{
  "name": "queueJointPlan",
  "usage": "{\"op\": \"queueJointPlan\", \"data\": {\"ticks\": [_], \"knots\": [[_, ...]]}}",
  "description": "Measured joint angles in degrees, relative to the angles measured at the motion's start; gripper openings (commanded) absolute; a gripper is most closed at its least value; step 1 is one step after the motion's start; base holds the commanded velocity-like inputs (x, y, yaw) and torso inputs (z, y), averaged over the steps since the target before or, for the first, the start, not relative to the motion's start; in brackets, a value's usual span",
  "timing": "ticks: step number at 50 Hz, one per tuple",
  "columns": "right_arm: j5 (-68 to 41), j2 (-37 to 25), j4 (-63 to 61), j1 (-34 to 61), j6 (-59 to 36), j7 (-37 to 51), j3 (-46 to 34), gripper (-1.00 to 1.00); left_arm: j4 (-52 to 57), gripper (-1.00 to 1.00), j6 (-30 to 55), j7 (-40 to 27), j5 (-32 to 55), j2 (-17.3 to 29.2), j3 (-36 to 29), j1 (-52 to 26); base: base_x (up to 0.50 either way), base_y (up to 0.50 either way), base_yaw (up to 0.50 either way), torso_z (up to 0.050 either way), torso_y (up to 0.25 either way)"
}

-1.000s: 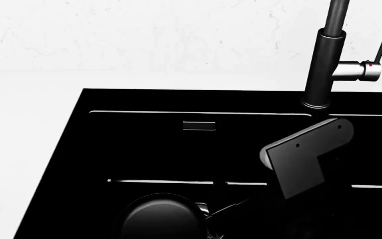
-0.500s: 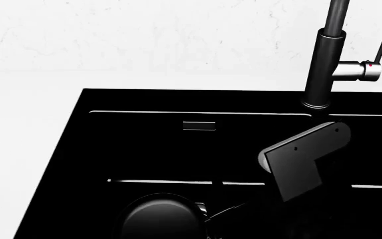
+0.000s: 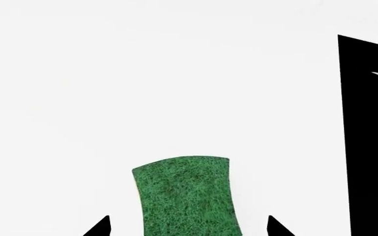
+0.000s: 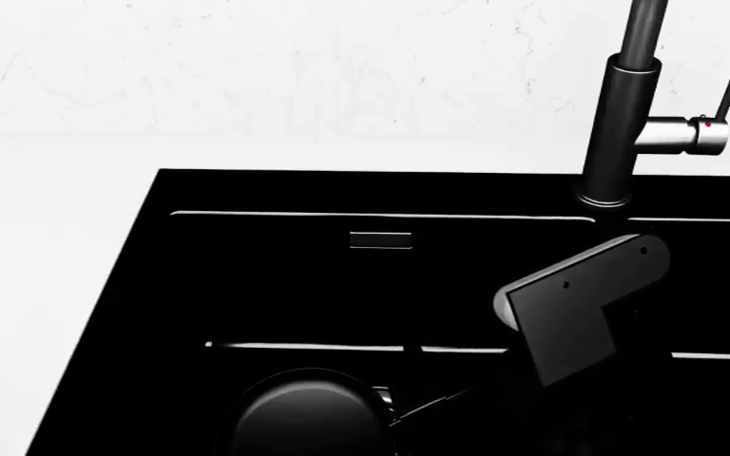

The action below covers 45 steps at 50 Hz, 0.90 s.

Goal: Pick the pan and sponge and place them into the sink. Then turn on the water.

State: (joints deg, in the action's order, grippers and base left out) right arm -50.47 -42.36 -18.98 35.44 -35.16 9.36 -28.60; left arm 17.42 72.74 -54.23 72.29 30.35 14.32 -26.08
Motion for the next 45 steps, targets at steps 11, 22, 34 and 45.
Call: {"op": "queueJointPlan", "data": {"ticks": [11,22,34,45], "knots": [[-0.03,0.05,0.07,-0.09,0.15,-0.01,-0.01,1.00,-1.92,1.00,-1.35,1.87,-2.05,0.06,-1.78,0.35,0.00,0.00,0.00,0.000,0.000],[0.12,0.14,0.39,-0.32,0.51,-0.10,-0.08,1.00,-3.03,1.00,-2.39,2.91,-3.53,-0.08,-2.98,1.32,0.00,0.00,0.00,0.000,0.000],[0.39,0.22,0.80,-0.95,1.28,-0.22,-0.06,1.00,-3.04,1.00,-3.08,2.99,-4.38,0.05,-3.39,1.64,0.00,0.00,0.00,0.000,0.000],[0.58,0.28,1.10,-1.50,1.95,-0.31,-0.01,1.00,-2.99,-1.00,-2.69,2.95,-5.90,0.64,-3.97,1.63,0.00,0.00,0.00,0.000,0.000]]}}
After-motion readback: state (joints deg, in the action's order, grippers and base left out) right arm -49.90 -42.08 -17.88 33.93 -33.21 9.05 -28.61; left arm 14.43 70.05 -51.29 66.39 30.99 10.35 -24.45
